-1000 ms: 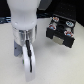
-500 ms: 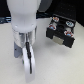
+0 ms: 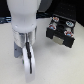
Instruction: Open the kcup holder, insert the kcup into the holder, and close the kcup holder
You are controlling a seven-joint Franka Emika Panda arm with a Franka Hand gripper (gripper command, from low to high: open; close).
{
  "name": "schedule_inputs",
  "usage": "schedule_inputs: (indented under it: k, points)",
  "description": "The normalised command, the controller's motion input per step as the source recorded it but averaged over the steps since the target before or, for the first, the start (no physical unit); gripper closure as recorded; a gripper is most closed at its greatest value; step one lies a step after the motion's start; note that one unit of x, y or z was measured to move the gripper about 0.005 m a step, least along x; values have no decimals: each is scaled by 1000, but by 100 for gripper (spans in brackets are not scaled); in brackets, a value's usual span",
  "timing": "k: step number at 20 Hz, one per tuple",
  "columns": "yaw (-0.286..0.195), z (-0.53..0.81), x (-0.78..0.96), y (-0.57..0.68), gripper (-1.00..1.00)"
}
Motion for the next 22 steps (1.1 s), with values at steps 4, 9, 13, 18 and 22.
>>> schedule_inputs:
  k: [4,9,13,18,22]
  points:
    - [-15,49,26,41,100]
    - [-19,482,28,252,100]
    - [4,770,15,421,100]
    - [34,787,17,482,100]
    - [79,769,8,488,100]
